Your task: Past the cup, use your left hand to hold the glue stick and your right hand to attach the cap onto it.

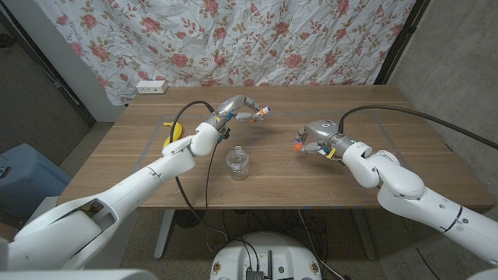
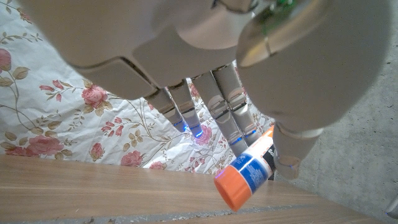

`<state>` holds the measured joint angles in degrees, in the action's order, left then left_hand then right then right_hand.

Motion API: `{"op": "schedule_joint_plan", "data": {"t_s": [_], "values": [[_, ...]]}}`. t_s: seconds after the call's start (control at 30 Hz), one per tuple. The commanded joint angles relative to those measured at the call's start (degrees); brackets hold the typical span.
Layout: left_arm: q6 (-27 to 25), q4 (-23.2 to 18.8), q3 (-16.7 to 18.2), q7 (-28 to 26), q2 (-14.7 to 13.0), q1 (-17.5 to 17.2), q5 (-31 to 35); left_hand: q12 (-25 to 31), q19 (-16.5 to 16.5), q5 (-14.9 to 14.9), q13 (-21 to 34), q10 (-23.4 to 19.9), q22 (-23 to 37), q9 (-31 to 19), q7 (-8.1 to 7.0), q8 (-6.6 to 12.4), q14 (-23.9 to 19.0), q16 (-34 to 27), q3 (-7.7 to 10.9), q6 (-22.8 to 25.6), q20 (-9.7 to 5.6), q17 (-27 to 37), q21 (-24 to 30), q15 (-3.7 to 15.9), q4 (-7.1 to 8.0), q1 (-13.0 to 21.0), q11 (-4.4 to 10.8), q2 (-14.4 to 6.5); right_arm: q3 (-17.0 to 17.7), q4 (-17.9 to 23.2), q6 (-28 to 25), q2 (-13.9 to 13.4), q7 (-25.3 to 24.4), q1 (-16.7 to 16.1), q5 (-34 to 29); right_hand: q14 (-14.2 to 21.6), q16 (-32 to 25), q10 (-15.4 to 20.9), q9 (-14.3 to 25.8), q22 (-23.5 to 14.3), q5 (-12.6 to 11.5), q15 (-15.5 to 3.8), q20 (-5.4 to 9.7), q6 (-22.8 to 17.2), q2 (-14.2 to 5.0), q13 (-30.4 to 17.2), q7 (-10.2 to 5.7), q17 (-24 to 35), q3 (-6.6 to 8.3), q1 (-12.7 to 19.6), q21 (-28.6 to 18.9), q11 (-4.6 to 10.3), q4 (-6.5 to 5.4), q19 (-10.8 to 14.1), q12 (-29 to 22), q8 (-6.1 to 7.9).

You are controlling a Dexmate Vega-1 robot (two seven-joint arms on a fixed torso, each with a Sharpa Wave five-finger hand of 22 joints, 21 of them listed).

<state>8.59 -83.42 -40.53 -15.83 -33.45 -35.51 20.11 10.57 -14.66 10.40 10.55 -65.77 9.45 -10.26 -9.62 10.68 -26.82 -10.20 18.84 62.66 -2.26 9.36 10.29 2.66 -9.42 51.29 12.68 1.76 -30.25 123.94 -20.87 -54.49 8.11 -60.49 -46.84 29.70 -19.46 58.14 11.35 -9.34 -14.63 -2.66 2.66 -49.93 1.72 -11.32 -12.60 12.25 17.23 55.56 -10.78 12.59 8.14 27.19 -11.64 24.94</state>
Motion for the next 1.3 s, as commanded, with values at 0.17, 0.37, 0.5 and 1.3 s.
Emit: {"op": "schedule_joint_plan", "data": {"t_s": [0.17, 0.37, 0.5, 1.3], "values": [[1.68, 0.49, 0.03, 0.71, 0.61, -0.12, -1.2, 0.27, 0.07, 0.19, 0.21, 0.02, 0.14, -0.36, -0.03, 0.43, -0.16, 0.04, 0.21, 1.22, -3.11, 0.04, 0.39, 7.78, 0.02, 0.82, 0.13, -2.63, 4.34, 2.43, -2.55, 0.4, -5.18, -2.36, 8.12, 0.58, 0.21, 0.51, 0.04, -0.14, -0.39, -9.04, 2.64, -0.2, -0.11, -0.13, 0.06, 0.12, -0.29, -0.37, 0.24, 0.12, 0.04, -0.31, 0.13, -0.26], [2.29, 0.57, -0.12, 1.38, 0.72, 0.02, -1.54, 0.28, 0.12, 0.19, 0.21, 0.05, 0.14, -0.36, 0.16, 0.43, -0.18, 0.04, 0.2, 1.21, -3.1, 0.04, 0.37, 7.8, 0.03, 0.8, 0.12, -2.67, 4.84, 2.45, -2.78, 0.48, -7.2, -2.54, 10.78, 0.67, 0.1, 0.57, 0.02, -0.13, -0.33, -8.98, 2.66, -0.3, -0.24, -0.13, 0.08, 0.24, -0.5, -0.5, 0.22, 0.12, -0.03, -0.32, 0.18, -0.35], [2.47, 0.05, -0.01, 2.05, 0.41, -0.23, -1.9, 0.28, 0.14, 0.18, 0.21, 0.07, 0.14, -0.36, 0.08, 0.44, -0.21, 0.03, 0.19, 1.21, -3.13, 0.04, 0.37, 7.75, 0.05, 0.76, 0.12, -2.68, 5.44, 2.76, -3.34, 0.46, -8.14, -2.75, 12.68, 0.75, 0.0, 0.58, -0.01, -0.13, -0.26, -8.92, 2.54, -0.34, -0.35, -0.13, 0.08, 0.34, -0.71, -0.72, 0.22, 0.11, -0.14, -0.39, 0.24, -0.46], [1.39, -4.45, 1.68, 3.02, -0.93, -2.97, -2.91, 0.28, -0.32, 0.17, 0.22, 0.23, 0.15, -0.36, 0.15, 0.44, -0.33, 0.0, 0.14, 1.12, -2.5, 0.07, 0.55, 7.82, 0.09, 0.6, 0.11, -2.86, 8.72, 2.42, -1.43, -0.05, -13.09, -2.59, 26.08, 0.75, -0.27, 0.56, -0.09, -0.14, 0.09, -8.78, 2.04, -0.61, -0.74, -0.16, 0.08, 0.65, -1.51, -1.11, 0.1, 0.1, -0.21, -0.17, 0.42, -0.92]]}}
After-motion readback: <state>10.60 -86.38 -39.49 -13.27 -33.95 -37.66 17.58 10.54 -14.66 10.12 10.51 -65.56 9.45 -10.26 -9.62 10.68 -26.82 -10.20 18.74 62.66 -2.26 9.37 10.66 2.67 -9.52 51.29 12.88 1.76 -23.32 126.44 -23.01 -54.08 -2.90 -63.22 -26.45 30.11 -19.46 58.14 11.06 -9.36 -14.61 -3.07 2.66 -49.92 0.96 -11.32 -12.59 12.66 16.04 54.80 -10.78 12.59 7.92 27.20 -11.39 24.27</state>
